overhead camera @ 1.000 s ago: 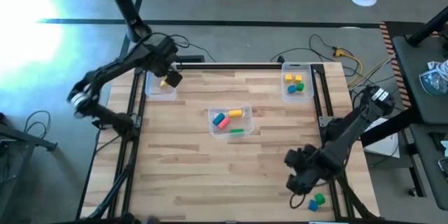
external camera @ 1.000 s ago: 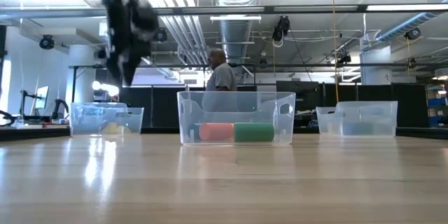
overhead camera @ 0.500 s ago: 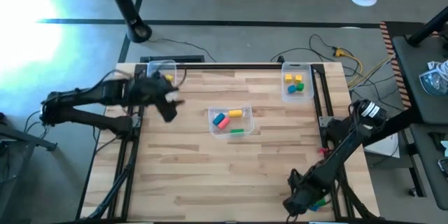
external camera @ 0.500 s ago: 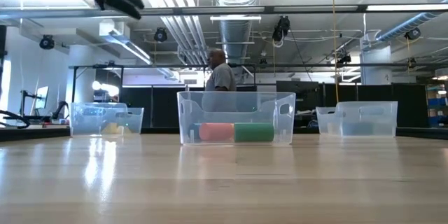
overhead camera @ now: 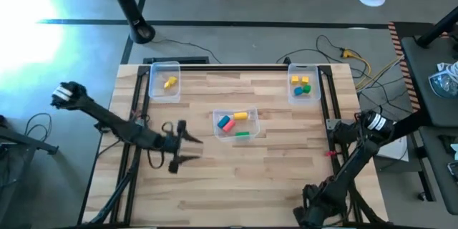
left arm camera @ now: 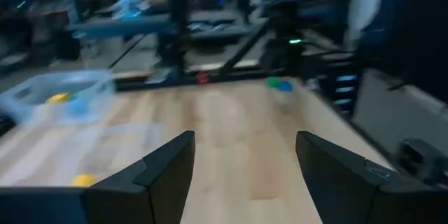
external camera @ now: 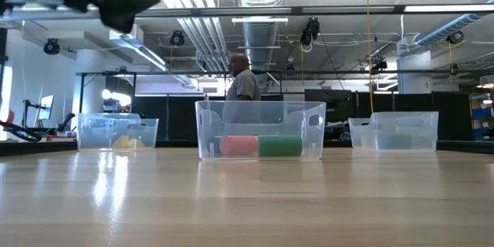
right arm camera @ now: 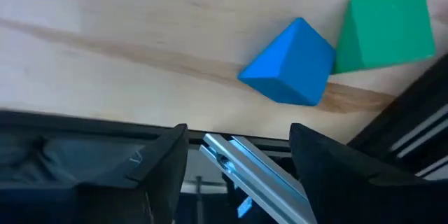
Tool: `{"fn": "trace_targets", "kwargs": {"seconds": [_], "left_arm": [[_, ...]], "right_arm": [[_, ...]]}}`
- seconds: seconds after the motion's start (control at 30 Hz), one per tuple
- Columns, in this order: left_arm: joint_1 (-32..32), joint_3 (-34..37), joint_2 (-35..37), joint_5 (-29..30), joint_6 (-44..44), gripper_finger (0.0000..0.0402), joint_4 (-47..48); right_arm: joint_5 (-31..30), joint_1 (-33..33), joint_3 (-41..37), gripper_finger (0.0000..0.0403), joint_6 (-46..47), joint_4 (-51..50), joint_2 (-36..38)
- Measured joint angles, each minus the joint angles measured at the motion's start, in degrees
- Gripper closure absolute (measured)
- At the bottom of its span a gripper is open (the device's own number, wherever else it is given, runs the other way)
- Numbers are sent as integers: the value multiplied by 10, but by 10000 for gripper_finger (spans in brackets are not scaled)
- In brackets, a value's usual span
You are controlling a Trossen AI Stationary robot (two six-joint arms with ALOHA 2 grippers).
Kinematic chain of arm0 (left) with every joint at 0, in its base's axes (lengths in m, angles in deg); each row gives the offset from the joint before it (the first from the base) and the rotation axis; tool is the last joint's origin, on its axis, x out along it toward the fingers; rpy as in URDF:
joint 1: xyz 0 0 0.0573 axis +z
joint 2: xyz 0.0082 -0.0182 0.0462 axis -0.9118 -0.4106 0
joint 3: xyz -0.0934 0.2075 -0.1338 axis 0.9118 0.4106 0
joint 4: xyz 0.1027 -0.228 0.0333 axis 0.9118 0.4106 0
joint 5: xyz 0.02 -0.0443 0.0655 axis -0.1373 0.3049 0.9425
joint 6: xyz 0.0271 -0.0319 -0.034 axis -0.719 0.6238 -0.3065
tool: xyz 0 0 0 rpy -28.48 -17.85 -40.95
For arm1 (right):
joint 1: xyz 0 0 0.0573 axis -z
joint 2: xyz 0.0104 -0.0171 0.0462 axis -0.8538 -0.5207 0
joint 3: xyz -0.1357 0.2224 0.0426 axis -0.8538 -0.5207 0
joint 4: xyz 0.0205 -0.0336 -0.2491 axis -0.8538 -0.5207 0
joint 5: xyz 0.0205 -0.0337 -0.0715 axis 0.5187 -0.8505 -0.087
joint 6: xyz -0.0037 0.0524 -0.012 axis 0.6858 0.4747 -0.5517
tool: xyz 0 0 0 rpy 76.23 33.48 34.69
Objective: Sort blocks by size
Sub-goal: Put the blue triangle block into the left transparent bin
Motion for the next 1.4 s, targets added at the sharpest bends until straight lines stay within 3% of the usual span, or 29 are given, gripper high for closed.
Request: {"fn": "trace_targets", "kwargs": {"seconds": [0.23, 0.43, 0.7, 0.87, 1.1, 1.27, 1.4], "left_arm": [[-55, 41, -168, 30, 15, 167, -213], [-61, -7, -292, 50, -57, 167, -341], [-62, -83, -295, 50, -73, 167, -232], [-69, -103, -296, 7, -8, 167, -186], [-83, -107, -312, 0, -3, 167, -185], [-83, -102, -312, 0, 1, 167, -185], [-83, -100, -312, 0, 5, 167, -186]], "right_arm": [[-14, -5, 0, 177, 39, -6, 8], [-9, -4, -21, 169, 42, -10, 7], [0, 5, -48, 156, 42, -6, 15], [-13, 32, -54, 160, 29, 7, 16], [-51, 67, -52, 174, -19, 37, 27], [2, 60, -44, 174, -35, 38, 27], [8, 52, -44, 160, -61, 42, 27]]}}
